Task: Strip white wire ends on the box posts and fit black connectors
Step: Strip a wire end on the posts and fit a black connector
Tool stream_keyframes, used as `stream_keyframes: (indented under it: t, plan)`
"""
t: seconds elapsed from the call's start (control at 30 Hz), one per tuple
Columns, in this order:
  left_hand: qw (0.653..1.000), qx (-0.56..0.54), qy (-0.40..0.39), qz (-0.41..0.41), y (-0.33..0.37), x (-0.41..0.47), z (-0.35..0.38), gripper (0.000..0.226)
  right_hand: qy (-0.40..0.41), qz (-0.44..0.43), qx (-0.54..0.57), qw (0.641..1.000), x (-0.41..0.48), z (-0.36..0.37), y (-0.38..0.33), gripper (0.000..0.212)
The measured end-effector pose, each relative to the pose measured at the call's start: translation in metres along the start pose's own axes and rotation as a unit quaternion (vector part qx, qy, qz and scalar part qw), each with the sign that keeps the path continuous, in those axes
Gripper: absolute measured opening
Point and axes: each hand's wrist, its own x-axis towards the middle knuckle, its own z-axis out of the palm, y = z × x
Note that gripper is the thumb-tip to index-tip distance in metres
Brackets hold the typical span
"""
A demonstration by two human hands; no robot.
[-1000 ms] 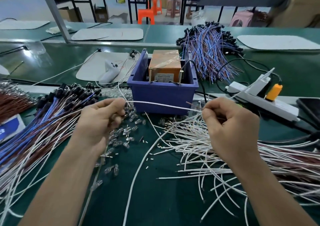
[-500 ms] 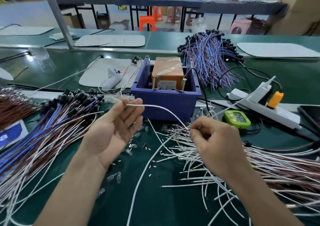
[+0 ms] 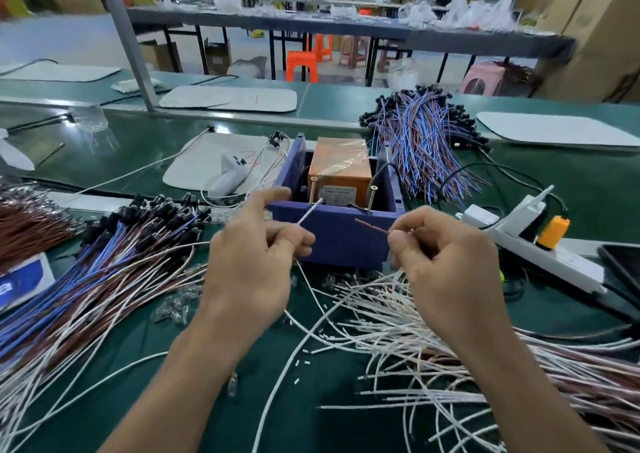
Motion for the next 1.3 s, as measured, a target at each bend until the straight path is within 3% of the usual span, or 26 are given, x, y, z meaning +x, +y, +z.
stream_keyframes:
  t: [0.1,0.2,0.77,1.3]
  plan:
    - [0.999,-0.028,0.015,-0.036,0.019,0.005,0.001,0.016,-0.03,-0.012,-0.005,0.999,0.022,-0.006,-0.008,0.012]
    - [0.999,0.045,0.01,-0.015,0.028,0.013,0.0,0.018,-0.045,-0.02,-0.021,0.999,0.037,-0.01,-0.013,0.012]
    - [0.973,0.165,-0.138,-0.083,0.035,0.062,-0.028,0.014,-0.025,-0.019,-0.034,0.999,0.048,-0.011,-0.004,0.015]
    - [0.971,0.184,-0.133,-0.073,0.032,0.062,-0.028,0.016,-0.021,-0.01,-0.034,0.999,0.047,-0.011,-0.002,0.017]
